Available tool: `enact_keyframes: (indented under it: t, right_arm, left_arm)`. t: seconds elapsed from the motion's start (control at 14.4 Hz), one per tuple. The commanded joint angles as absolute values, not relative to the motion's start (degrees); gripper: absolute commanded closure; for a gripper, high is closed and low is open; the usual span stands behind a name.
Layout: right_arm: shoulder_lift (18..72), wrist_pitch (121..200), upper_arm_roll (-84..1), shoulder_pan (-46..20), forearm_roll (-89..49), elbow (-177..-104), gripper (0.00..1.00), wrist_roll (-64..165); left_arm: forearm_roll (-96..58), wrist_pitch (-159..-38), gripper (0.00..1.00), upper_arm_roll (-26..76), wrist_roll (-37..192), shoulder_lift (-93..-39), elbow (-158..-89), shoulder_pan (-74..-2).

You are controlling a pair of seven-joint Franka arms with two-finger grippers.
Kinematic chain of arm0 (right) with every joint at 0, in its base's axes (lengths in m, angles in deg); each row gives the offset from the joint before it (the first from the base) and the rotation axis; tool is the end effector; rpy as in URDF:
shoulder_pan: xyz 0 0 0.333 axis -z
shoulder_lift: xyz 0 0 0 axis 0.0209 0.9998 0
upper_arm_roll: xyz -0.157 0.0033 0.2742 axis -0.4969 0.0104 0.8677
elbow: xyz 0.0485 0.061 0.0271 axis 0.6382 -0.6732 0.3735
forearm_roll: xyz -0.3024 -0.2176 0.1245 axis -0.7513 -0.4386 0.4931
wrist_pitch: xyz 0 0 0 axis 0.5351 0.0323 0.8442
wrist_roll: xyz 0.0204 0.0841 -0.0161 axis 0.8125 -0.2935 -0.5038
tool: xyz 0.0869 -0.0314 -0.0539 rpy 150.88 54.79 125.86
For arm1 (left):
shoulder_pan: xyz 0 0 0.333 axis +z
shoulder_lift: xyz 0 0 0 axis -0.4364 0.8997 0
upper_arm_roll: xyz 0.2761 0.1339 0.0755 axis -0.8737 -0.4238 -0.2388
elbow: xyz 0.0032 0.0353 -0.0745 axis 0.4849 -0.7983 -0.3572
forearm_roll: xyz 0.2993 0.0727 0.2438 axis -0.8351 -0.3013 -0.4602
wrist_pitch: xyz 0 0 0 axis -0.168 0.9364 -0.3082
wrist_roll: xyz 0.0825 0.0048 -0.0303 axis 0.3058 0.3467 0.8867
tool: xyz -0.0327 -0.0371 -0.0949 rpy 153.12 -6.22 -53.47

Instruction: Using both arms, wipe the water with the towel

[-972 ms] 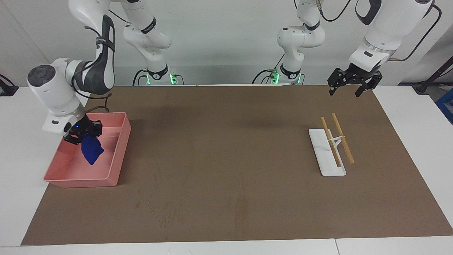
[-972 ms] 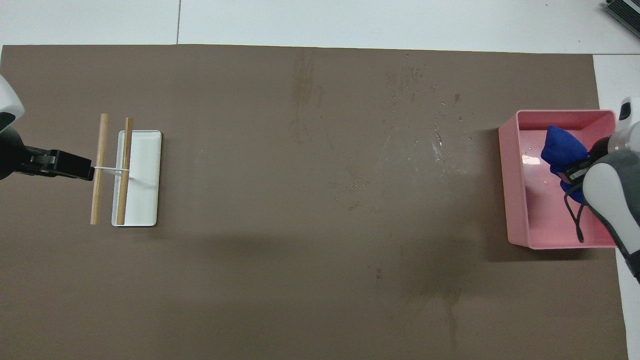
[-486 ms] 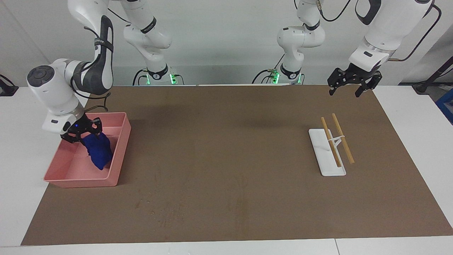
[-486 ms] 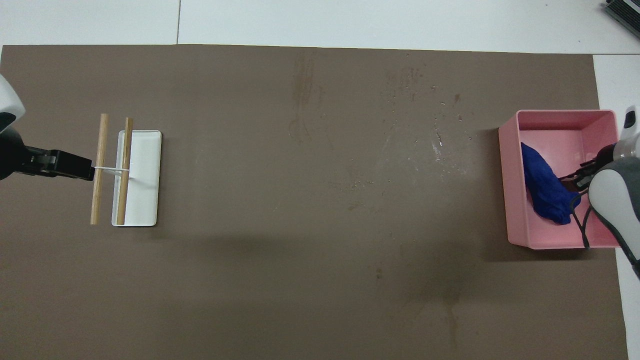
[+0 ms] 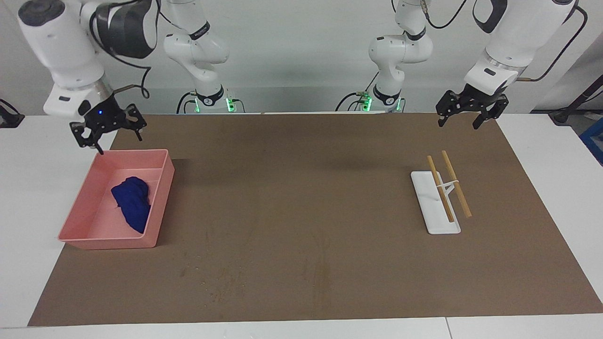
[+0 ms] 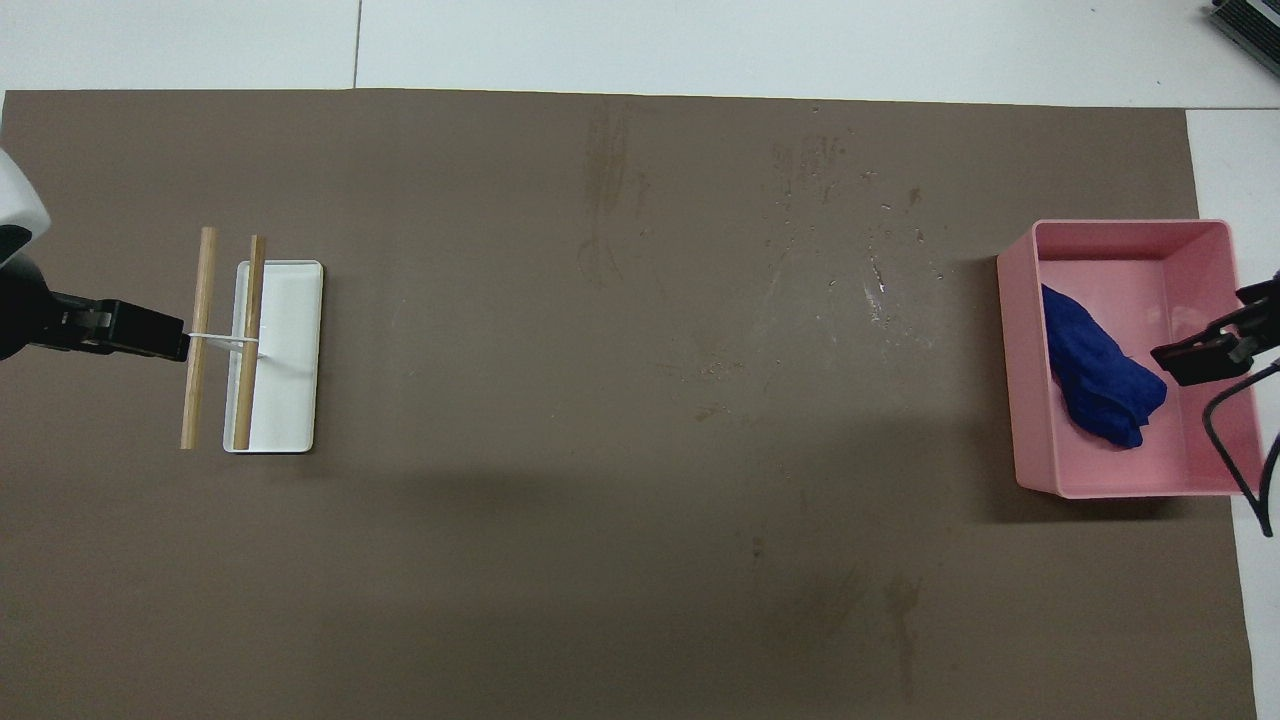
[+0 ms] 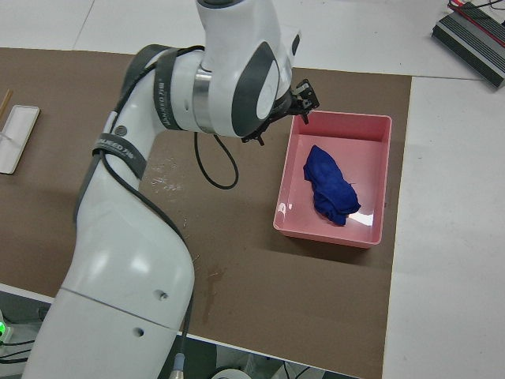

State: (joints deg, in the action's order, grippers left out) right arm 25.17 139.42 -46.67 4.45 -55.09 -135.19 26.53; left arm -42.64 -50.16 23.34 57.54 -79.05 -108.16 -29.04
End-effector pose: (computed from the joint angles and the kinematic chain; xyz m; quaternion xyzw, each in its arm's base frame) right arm 0.5369 -0.0406 0.6125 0.9669 0.2506 0.0119 0.0466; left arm 0.5361 -0.0492 0.6234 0.9968 -0.0794 -0.0053 0.0114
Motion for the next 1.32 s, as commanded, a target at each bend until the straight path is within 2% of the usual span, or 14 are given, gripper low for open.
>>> enact_keyframes:
  t: [0.0,0.21,0.56,0.69,0.83,1.04,1.25]
  right_arm:
    - [22.87,136.1,-45.65,3.81,-52.0,-134.22,0.0,32.94]
    - [21.28,132.25,-44.42,3.81,-49.0,-133.26,0.0,43.63]
    - [24.43,133.37,-43.01,3.73,-50.05,-130.62,0.0,50.18]
    - [23.66,133.29,-43.01,3.12,-50.93,-131.84,0.0,50.44]
    - [22.95,133.9,-44.58,-0.57,-51.72,-132.9,0.0,51.06]
    - [26.01,131.71,-47.47,-4.43,-53.92,-128.61,0.0,51.32]
    - [27.51,128.99,-50.3,-7.17,-53.22,-127.46,0.0,53.07]
  left_arm:
    - [-41.93,-49.81,0.0,23.87,58.14,-79.61,-108.84,-28.34]
    - [-41.93,-49.81,0.0,23.87,58.14,-79.61,-108.84,-28.34]
    - [-41.93,-49.81,0.0,23.87,58.14,-79.61,-108.84,-28.34]
    - [-41.93,-49.81,0.0,23.87,58.14,-79.61,-108.84,-28.34]
    - [-41.93,-49.81,0.0,23.87,58.14,-79.61,-108.84,-28.34]
    - [-41.93,-49.81,0.0,23.87,58.14,-79.61,-108.84,-28.34]
    - [-41.93,-49.81,0.0,23.87,58.14,-79.61,-108.84,-28.34]
